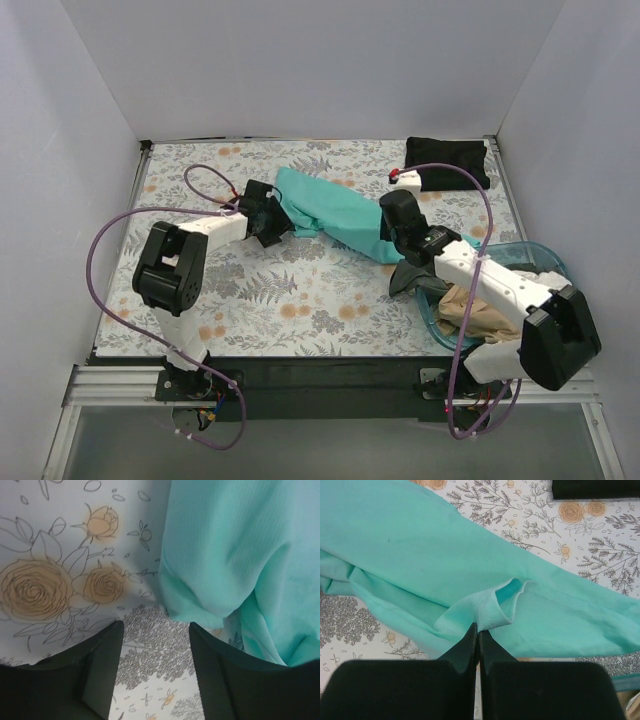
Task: Fold and stack the t-shirts
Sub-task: Flatten the tshirt out
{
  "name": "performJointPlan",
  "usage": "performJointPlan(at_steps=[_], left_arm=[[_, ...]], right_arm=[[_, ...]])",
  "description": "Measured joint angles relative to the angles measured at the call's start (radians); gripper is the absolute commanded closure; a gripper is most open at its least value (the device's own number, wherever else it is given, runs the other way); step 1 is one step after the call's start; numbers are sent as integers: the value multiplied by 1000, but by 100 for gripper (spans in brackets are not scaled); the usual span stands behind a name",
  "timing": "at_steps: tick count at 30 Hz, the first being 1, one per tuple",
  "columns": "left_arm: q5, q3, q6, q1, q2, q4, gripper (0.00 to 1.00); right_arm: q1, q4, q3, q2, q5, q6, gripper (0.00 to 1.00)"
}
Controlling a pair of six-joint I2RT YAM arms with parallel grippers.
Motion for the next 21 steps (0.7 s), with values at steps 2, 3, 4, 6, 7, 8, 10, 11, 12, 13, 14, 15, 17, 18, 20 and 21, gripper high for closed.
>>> performJointPlan(at_steps=[2, 3, 4, 6, 7, 8, 10, 11, 12, 13, 14, 15, 17, 18, 20, 21], left_arm=[[-10, 30, 0, -1, 35, 8, 59], [-19, 43, 3, -2, 48, 8, 63], [-22, 56, 2, -2, 60, 10, 67], [-31, 80, 5, -2, 87, 13, 75], [-34, 94, 8, -2, 101, 16, 75], [-34, 105, 11, -2, 110, 19, 77], [-37, 127, 14, -2, 130, 26, 98], [-43, 135, 15, -2, 140, 26, 100], [-46, 142, 22, -2, 148, 27, 100], [-48, 148, 29, -2, 151, 26, 100], [-55, 150, 36, -2, 151, 26, 100], [-64, 150, 41, -2, 150, 24, 100], [-96, 146, 55, -5, 135, 13, 100], [-123, 125, 62, -8, 115, 13, 100], [-177, 68, 73, -10, 37, -10, 100], [-207, 33, 79, -10, -19, -20, 100]], right_arm=[[-2, -3, -31, -48, 0, 3, 99], [-3, -4, -42, -71, 1, 4, 99], [-4, -1, -51, -95, 1, 4, 99], [-7, 4, -64, -137, 3, 5, 99], [-8, 8, -72, -158, 4, 6, 99], [-10, 14, -80, -176, 4, 7, 99], [-12, 21, -93, -202, 4, 7, 99], [-13, 24, -101, -212, 4, 6, 99], [-13, 23, -106, -219, 4, 6, 99], [-14, 24, -109, -224, 4, 6, 99], [-14, 24, -113, -228, 4, 3, 99], [-14, 24, -117, -232, 5, -1, 99], [-18, 23, -119, -240, 10, -13, 99], [-18, 24, -119, -246, 14, -20, 99], [-19, 23, -119, -267, 25, -34, 99], [-20, 23, -119, -281, 28, -42, 99]])
